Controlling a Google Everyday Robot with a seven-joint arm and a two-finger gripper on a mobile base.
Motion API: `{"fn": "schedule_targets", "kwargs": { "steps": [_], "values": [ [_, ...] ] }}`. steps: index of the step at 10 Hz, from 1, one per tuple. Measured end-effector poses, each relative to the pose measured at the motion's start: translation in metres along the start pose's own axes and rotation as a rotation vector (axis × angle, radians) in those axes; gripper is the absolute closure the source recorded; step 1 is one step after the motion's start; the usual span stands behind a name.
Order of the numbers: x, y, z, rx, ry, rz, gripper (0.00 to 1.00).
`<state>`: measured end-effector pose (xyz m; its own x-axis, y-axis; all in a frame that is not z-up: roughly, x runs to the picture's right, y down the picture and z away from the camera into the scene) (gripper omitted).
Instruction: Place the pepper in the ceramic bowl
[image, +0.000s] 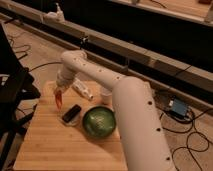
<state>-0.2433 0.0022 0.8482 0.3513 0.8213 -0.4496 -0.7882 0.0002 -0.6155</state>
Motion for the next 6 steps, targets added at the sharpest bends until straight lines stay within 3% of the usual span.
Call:
{"fn": "schedule_targets", "kwargs": {
  "steps": [2, 3, 4, 6],
  "values": [
    [0.022, -0.029, -0.039, 0.044, -0.046, 0.075, 1.00],
    [0.029, -0.037, -0.046, 0.056, -0.052, 0.096, 1.00],
    [0.053, -0.061, -0.064, 0.092, -0.061, 0.160, 1.00],
    [0.097, -0.095, -0.081, 0.148, -0.043, 0.259, 1.00]
  ]
}}
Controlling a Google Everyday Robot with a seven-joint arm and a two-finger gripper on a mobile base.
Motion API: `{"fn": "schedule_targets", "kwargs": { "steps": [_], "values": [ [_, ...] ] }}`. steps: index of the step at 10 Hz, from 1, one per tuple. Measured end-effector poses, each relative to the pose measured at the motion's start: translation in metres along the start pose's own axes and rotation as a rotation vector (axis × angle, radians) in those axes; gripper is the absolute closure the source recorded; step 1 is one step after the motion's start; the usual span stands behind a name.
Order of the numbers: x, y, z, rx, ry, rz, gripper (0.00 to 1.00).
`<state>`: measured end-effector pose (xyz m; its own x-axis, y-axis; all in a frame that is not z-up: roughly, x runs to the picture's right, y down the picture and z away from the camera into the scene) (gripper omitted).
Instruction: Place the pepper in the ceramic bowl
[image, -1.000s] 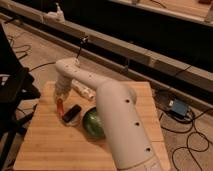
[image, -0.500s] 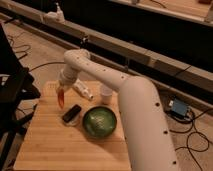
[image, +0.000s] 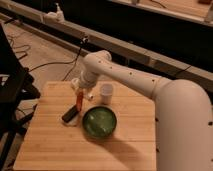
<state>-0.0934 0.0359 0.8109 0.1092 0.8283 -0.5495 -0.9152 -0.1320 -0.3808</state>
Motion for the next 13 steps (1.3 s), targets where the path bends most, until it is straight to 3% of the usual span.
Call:
{"fn": "schedule_targets", "kwargs": {
  "steps": [1, 3, 6, 8, 13],
  "values": [
    [0.018, -0.019, 0.000, 0.026, 0.023, 0.042, 0.98],
    [0.047, -0.049, 0.007, 0.047, 0.069, 0.118, 0.80],
    [0.072, -0.075, 0.027, 0.025, 0.123, 0.201, 0.50],
    [0.080, -0.080, 0.035, -0.006, 0.148, 0.211, 0.35],
    [0.079, -0.078, 0.036, -0.006, 0.148, 0.207, 0.33]
  ]
}}
